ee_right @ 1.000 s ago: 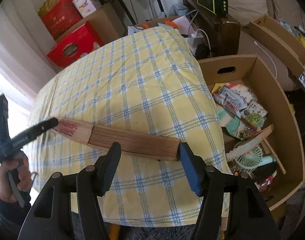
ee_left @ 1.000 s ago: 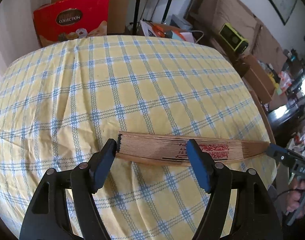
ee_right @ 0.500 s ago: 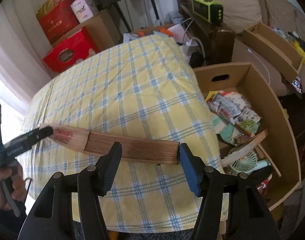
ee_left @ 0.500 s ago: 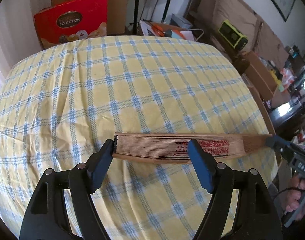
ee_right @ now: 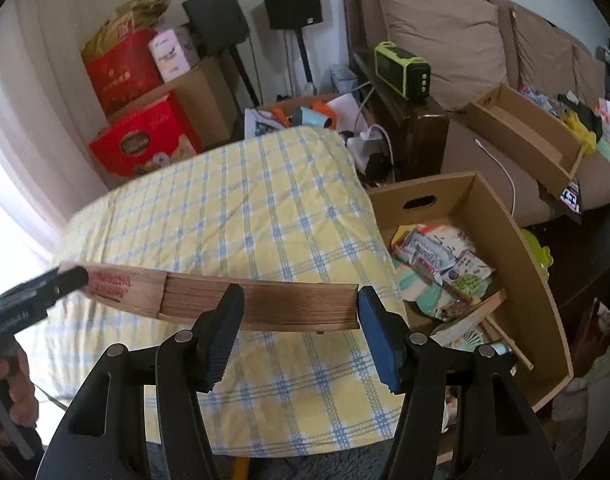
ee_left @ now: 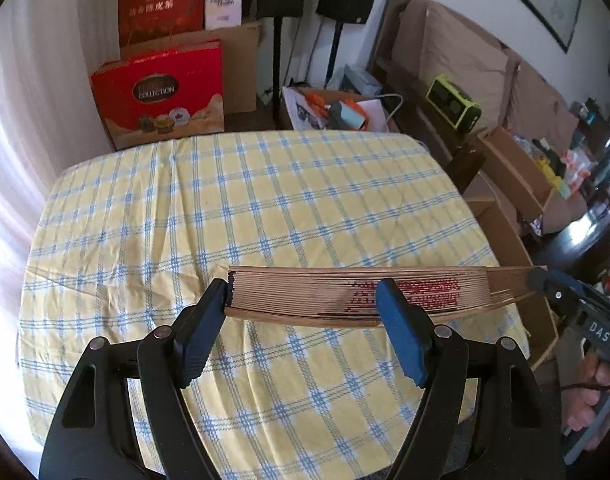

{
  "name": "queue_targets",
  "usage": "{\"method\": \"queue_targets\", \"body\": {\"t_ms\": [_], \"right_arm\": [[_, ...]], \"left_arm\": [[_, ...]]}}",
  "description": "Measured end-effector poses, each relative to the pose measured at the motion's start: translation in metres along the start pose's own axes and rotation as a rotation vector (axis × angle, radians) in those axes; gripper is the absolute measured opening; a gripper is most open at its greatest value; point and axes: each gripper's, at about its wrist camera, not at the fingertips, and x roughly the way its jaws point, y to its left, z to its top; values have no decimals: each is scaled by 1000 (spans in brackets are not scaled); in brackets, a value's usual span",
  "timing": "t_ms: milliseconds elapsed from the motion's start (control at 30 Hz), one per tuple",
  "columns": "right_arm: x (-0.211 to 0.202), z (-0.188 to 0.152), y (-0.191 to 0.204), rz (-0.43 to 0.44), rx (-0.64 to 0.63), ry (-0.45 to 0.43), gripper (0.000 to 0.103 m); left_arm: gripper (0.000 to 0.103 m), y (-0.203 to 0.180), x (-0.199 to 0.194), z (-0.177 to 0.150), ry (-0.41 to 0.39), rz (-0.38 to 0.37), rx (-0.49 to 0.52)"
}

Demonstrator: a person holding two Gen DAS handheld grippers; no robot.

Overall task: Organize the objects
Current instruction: 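Lift and carry the wooden fan over the box with both grippers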

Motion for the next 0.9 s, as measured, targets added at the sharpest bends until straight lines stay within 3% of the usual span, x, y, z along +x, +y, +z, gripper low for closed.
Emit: {"method": "queue_targets", "body": {"t_ms": [567, 900], "right_arm": [[-82, 18, 8, -5, -4, -157, 61], [-125, 23, 1, -4, 0, -222, 61]], "left_arm": [[73, -27, -88, 14, -151, 4, 29], [73, -44, -115, 16, -187, -13, 46]]}}
